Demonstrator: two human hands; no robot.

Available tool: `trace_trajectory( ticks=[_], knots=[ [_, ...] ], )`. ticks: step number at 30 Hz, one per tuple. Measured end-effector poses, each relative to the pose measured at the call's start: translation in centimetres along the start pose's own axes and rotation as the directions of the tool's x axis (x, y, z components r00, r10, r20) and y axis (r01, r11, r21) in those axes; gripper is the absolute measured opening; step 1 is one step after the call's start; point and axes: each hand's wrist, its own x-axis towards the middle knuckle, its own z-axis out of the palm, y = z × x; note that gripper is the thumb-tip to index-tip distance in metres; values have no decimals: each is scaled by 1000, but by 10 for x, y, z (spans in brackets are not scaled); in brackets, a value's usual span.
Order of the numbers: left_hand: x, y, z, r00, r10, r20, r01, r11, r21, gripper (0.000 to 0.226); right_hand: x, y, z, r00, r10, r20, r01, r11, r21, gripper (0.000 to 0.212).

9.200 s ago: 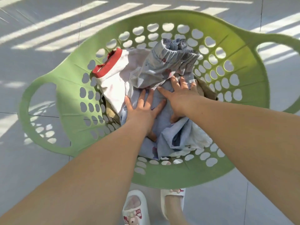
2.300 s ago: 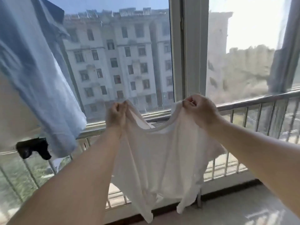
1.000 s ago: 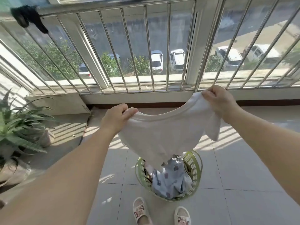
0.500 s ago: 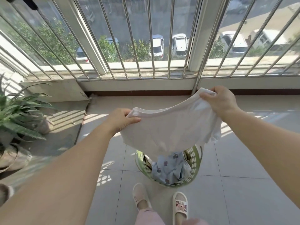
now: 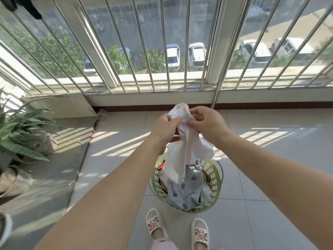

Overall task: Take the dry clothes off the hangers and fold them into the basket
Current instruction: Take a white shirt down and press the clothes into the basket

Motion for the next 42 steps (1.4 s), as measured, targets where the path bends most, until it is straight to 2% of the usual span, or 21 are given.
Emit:
trace_trajectory(
  ticks=[3,6,9,12,14,15,17,18,19,20,23,24,27,30,33,36,38,42],
  knots=[
    [-6,7,4,1000,25,12,-25,1000,3,16,-4,-4,2,997,-31,64,31,1000,-3,12],
    [-16,18,3,999,10,37,-9,1000,-25,33,-6,-7,-4,993,-37,115,37,999,-1,22],
    [-23,25,1,999,14,30,-13,1000,-7,32,-7,-12,-9,983,-54,177,54,999,8,31],
    [-25,26,-4,990,135,-42,-125,976,177,21,-7,-18,-13,982,-112,153,128,987,-97,24],
    [-21,27,-11,939,329,-105,-248,854,457,16,-7,-26,-17,976,-130,177,148,985,-88,21],
    [-19,28,-14,911,405,-79,-272,734,623,28,-9,-31,-19,968,-142,208,159,985,-70,22],
    [-17,34,-18,897,438,56,-283,472,835,59,-12,-38,-24,946,-174,275,186,982,-17,24],
    [-17,40,-21,898,425,114,-288,373,882,63,-13,-41,-26,935,-188,302,193,981,13,24],
    [-15,44,-24,902,399,164,-306,325,895,57,-15,-43,-29,925,-199,322,198,979,36,24],
    [-13,48,-27,911,354,213,-339,343,876,48,-15,-44,-34,919,-205,337,199,979,54,24],
    [-15,51,-35,919,162,360,-385,561,732,40,-19,-39,-47,918,-194,347,154,978,138,17],
    [-16,51,-36,914,153,376,-392,575,718,39,-19,-34,-51,928,-179,326,133,979,157,13],
    [-16,46,-37,906,194,376,-416,566,712,15,-21,-12,-60,965,-106,241,82,991,104,9],
    [-20,47,-35,890,205,406,-448,555,701,28,-22,12,-62,957,-11,290,54,989,-140,24],
    [-23,51,-31,888,192,419,-451,549,704,26,-24,22,-56,941,43,335,63,952,-299,30],
    [-26,56,-27,889,196,414,-447,562,696,26,-20,21,-45,963,-20,268,133,901,-413,19],
    [-28,60,-28,900,203,386,-431,547,717,24,-17,18,-45,982,-75,175,152,863,-482,26],
    [-29,68,-32,927,243,285,-369,454,811,17,-12,14,-56,983,-180,28,174,882,-438,8]
  ],
)
